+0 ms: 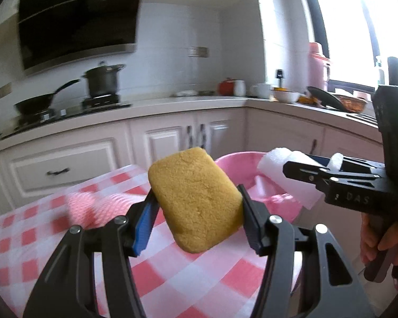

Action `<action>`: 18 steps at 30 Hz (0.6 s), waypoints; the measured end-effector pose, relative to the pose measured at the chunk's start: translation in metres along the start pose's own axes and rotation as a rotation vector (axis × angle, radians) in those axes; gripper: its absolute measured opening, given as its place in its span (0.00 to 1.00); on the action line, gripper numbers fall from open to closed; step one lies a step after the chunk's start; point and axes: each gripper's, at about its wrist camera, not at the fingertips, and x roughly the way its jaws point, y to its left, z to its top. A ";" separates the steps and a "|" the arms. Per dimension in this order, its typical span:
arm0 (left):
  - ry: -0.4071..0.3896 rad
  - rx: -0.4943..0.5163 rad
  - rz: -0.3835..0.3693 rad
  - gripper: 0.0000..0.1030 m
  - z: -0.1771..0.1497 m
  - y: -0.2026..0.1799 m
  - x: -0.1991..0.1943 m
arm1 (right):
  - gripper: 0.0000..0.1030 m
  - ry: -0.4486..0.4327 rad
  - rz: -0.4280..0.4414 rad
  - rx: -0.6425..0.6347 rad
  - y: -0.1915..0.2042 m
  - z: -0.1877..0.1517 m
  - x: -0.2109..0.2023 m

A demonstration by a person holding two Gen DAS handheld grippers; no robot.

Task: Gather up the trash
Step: 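Carry the sponge and foam block over the pink wastebasket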

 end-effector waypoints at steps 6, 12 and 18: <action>0.013 0.026 -0.109 0.55 0.012 -0.024 0.049 | 0.49 -0.001 -0.069 0.016 -0.046 0.007 0.014; 0.042 0.065 -0.189 0.55 0.028 -0.046 0.113 | 0.49 0.002 -0.110 0.071 -0.090 0.014 0.035; 0.081 0.057 -0.202 0.56 0.030 -0.052 0.164 | 0.49 0.031 -0.130 0.052 -0.109 0.021 0.062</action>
